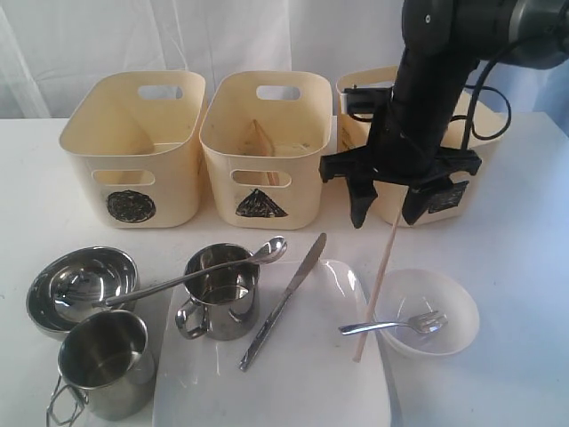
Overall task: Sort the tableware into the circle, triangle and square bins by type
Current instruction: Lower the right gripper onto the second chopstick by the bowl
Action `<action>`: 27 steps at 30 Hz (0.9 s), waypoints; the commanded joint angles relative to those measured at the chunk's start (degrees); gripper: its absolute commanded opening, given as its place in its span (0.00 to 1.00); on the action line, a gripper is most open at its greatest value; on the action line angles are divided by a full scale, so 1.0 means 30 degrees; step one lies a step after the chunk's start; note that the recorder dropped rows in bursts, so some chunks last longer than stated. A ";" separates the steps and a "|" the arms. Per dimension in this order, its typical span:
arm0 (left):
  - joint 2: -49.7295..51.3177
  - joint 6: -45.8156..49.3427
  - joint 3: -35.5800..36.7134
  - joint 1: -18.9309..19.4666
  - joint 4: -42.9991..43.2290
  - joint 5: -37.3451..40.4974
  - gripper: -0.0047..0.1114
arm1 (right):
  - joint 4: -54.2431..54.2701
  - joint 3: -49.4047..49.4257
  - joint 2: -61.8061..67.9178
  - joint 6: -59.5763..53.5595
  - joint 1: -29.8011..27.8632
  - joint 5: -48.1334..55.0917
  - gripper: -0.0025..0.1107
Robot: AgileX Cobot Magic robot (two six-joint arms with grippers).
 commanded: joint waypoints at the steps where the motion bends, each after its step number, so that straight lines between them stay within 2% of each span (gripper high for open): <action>1: -0.0097 0.0000 0.0000 -0.0067 -0.0159 -0.0064 0.04 | -0.0590 0.0088 0.0605 0.0872 -0.0035 0.0019 0.56; 15: -0.0097 0.0000 0.0000 -0.0067 -0.0159 -0.0064 0.04 | -0.0851 0.0088 0.2584 0.1838 -0.0035 0.0019 0.55; 23: -0.0097 0.0000 0.0000 -0.0067 -0.0159 -0.0064 0.04 | -0.0733 0.0088 0.3212 0.2169 -0.0035 0.0019 0.42; 27: -0.0097 0.0000 0.0000 -0.0067 -0.0159 -0.0064 0.04 | -0.0654 0.0088 0.3320 0.2169 -0.0035 0.0019 0.27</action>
